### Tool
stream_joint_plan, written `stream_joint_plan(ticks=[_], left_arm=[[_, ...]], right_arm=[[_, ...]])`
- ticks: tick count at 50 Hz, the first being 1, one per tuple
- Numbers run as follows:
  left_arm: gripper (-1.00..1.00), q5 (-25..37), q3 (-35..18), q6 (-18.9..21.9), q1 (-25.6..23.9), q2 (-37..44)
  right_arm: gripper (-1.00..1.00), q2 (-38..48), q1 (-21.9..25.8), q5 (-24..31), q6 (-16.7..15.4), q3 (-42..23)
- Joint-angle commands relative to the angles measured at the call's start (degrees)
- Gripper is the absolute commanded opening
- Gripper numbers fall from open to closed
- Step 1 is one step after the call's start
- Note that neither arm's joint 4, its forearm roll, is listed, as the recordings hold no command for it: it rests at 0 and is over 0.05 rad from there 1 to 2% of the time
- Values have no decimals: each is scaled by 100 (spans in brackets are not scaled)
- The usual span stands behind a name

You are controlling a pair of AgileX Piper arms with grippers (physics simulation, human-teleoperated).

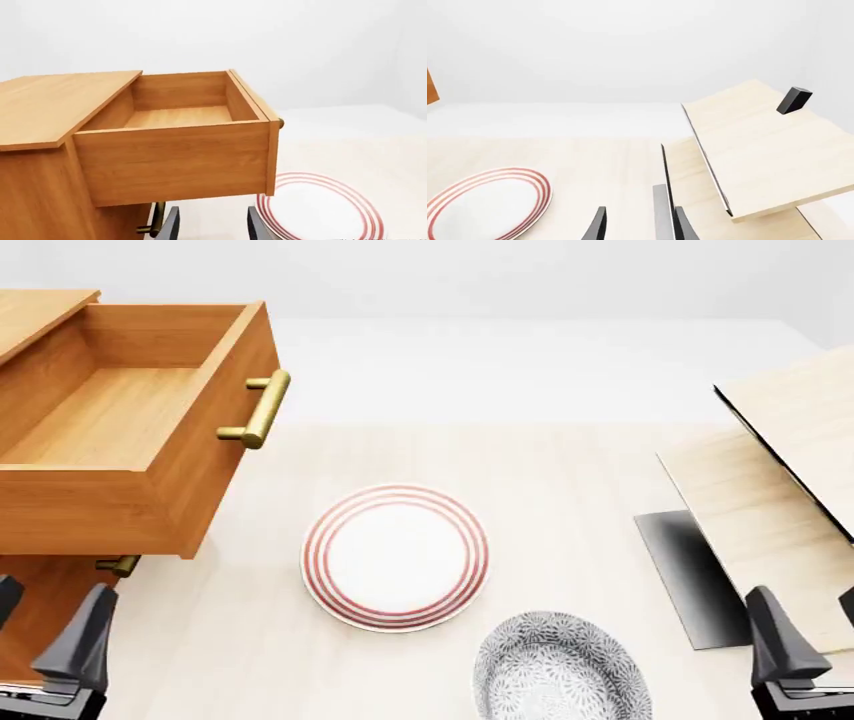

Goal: Close the top drawer of the cabinet.

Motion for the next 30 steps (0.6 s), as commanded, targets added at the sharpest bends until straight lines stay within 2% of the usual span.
stream_joint_plan(ticks=[1, 10, 13, 20, 30], left_arm=[[100, -95, 48, 268, -148, -23], [100, -130, 48, 406, -149, -23], [100, -146, 47, 610, -307, -24], [100, -250, 45, 760, -432, -26], [100, 154, -443, 670, -704, -26]], right_arm=[[100, 4, -5, 4, -6, -11], [100, 14, -6, 0, -2, -16], [100, 19, -5, -5, -3, -16], [100, 24, -4, -14, -2, -12], [100, 35, -6, -20, 18, -7]])
